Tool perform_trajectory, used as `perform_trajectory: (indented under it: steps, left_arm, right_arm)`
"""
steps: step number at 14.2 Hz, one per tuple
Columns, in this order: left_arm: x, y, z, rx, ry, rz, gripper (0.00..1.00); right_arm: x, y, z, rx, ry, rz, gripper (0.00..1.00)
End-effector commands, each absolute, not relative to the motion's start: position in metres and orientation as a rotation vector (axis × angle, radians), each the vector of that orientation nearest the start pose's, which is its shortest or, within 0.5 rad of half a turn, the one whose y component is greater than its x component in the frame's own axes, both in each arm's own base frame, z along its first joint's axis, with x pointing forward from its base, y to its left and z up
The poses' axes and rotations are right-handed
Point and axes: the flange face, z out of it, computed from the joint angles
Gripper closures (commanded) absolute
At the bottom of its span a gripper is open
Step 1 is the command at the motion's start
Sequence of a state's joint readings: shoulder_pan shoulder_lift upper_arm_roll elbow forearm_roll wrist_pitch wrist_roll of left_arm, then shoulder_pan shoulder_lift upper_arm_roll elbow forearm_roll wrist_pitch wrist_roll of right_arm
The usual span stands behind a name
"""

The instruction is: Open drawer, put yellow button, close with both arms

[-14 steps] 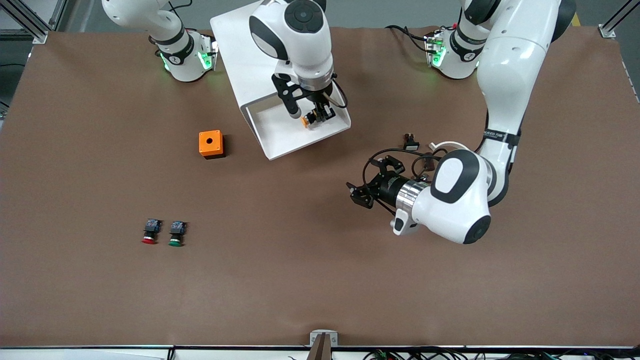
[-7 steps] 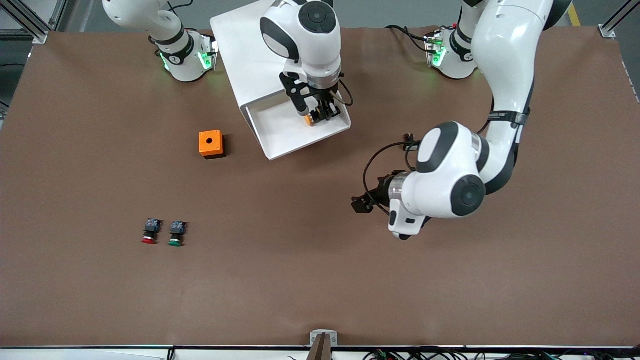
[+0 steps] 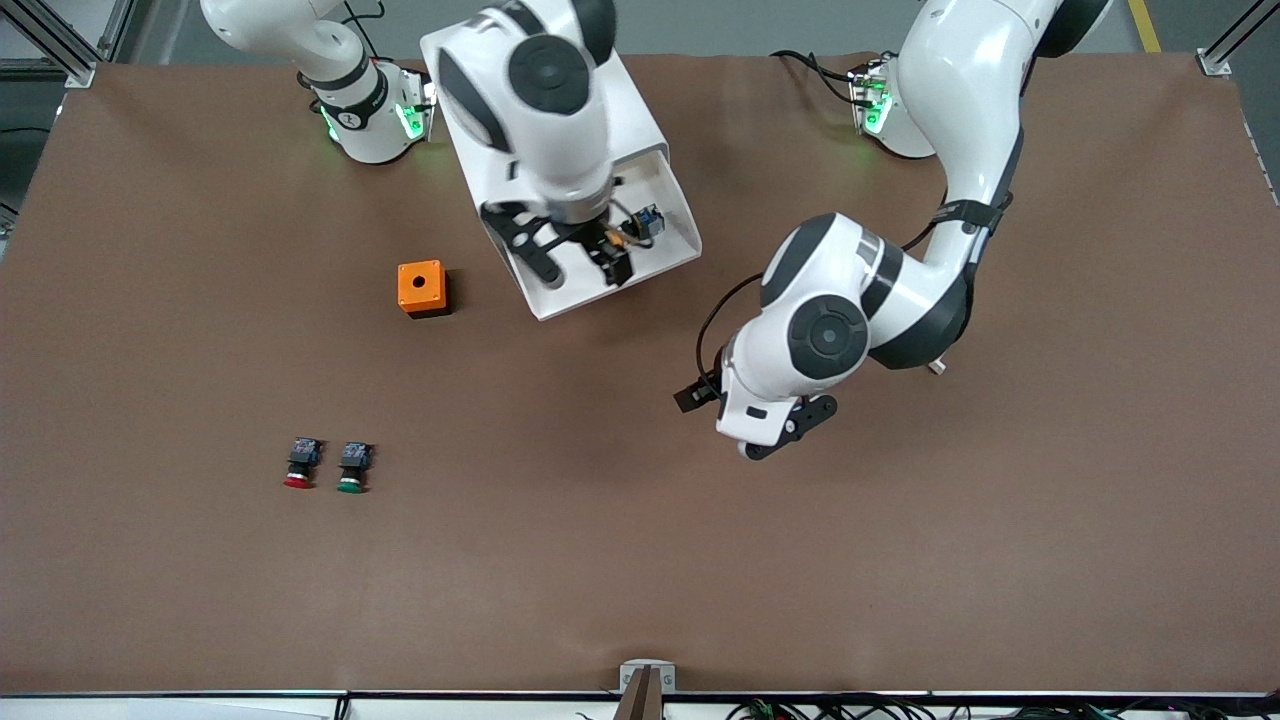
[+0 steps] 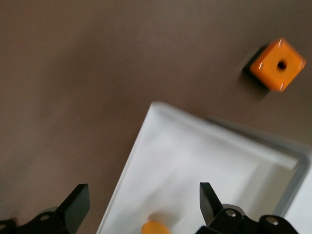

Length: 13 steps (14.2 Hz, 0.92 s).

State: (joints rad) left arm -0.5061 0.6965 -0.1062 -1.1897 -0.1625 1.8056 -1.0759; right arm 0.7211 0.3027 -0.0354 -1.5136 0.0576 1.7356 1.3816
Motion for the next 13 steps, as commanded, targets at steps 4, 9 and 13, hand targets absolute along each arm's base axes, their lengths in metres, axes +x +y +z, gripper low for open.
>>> perform_trajectory:
  steps: [4, 9, 13]
  left_arm:
    - [0.555, -0.477, 0.372, -3.041, -0.828, 0.235, 0.0]
    - [0.519, -0.516, 0.371, -3.061, -0.727, 0.247, 0.0]
    - [0.485, -0.548, 0.369, -3.077, -0.634, 0.262, 0.0]
  right_arm:
    - [0.573, 0.237, 0.539, -3.122, 0.541, 0.229, 0.0]
    - [0.598, 0.098, 0.552, -3.179, 0.191, 0.308, 0.0]
    - [0.605, 0.026, 0.563, -3.169, 0.097, 0.31, 0.0]
